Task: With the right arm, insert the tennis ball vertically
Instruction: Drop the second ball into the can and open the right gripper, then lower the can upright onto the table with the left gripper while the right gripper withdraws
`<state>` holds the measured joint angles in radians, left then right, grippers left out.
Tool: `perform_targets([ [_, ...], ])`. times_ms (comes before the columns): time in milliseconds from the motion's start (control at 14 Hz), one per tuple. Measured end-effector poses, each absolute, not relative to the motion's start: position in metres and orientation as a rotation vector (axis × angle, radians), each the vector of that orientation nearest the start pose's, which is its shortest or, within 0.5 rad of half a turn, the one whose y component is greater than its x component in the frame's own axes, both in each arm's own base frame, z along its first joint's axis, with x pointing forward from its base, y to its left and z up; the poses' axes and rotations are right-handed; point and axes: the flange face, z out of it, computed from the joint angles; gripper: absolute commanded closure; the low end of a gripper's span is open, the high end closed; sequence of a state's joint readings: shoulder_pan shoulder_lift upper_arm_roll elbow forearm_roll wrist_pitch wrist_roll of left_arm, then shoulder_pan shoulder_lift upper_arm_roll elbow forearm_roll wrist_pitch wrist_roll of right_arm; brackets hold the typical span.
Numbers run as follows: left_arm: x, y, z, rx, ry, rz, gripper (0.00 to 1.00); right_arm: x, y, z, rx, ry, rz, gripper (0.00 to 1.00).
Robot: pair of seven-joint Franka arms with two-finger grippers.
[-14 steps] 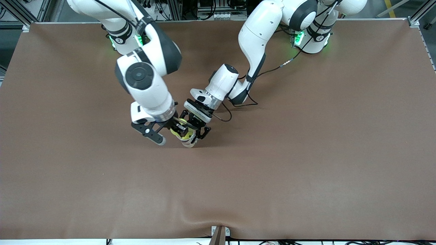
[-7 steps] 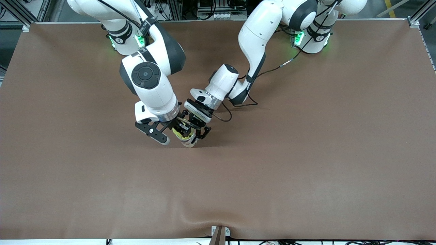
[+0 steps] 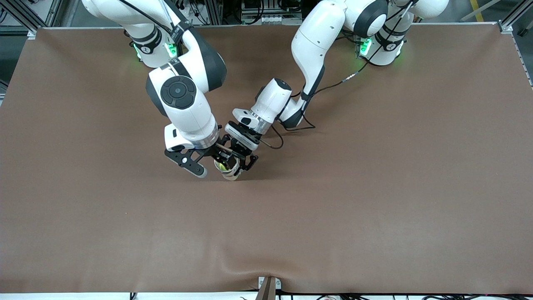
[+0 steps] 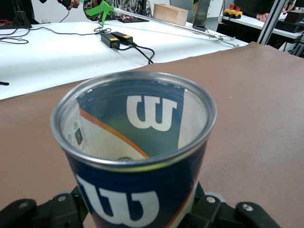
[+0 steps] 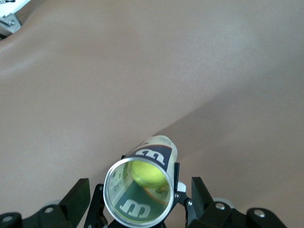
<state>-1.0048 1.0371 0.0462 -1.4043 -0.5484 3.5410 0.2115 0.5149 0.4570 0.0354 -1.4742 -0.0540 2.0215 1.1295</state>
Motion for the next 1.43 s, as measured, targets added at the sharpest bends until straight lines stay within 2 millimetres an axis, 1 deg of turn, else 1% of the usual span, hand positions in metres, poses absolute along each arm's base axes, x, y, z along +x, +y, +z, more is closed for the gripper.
perform_targets([
  [72,0.472,-0.582,0.203,-3.013,0.907,-1.689,0.00,0.603,0.354,0.425,-2.982,0.840,-0.142,0.05],
  [143,0.472,-0.582,0.203,-3.014,0.907,-1.689,0.00,0.610,0.342,0.427,-3.006,0.785,-0.144,0.05],
  [215,0.472,-0.582,0.204,-3.013,0.907,-1.689,0.00,0.618,0.322,0.429,-3.044,0.714,-0.128,0.03],
  [287,0.472,-0.582,0.204,-3.013,0.907,-1.690,0.00,0.626,0.297,0.433,-3.084,0.646,-0.096,0.02],
  [358,0.472,-0.582,0.204,-3.015,0.908,-1.687,0.00,0.635,0.269,0.439,-3.114,0.581,-0.070,0.00],
  [501,0.472,-0.583,0.203,-3.024,0.915,-1.667,0.00,0.644,0.215,0.458,-3.159,0.466,-0.013,0.00],
  [645,0.473,-0.585,0.205,-3.042,0.929,-1.631,0.00,0.642,0.169,0.485,-3.188,0.359,0.049,0.00],
  [931,0.475,-0.589,0.213,-3.092,0.955,-1.534,0.00,0.618,0.100,0.544,-3.210,0.137,0.140,0.00],
  [1074,0.476,-0.588,0.217,-3.109,0.964,-1.486,0.00,0.610,0.067,0.565,-3.205,0.074,0.143,0.00],
  [1146,0.476,-0.587,0.219,-3.120,0.969,-1.457,0.00,0.608,0.057,0.570,-3.202,0.068,0.138,0.00],
  [1218,0.478,-0.585,0.222,-3.129,0.973,-1.429,0.00,0.608,0.053,0.571,-3.200,0.070,0.136,0.00],
  [1289,0.480,-0.583,0.224,-3.139,0.975,-1.400,0.00,0.608,0.054,0.570,-3.199,0.066,0.137,0.00],
  [1433,0.484,-0.580,0.230,-3.166,0.987,-1.316,0.00,0.608,0.063,0.568,-3.198,0.040,0.142,0.00],
])
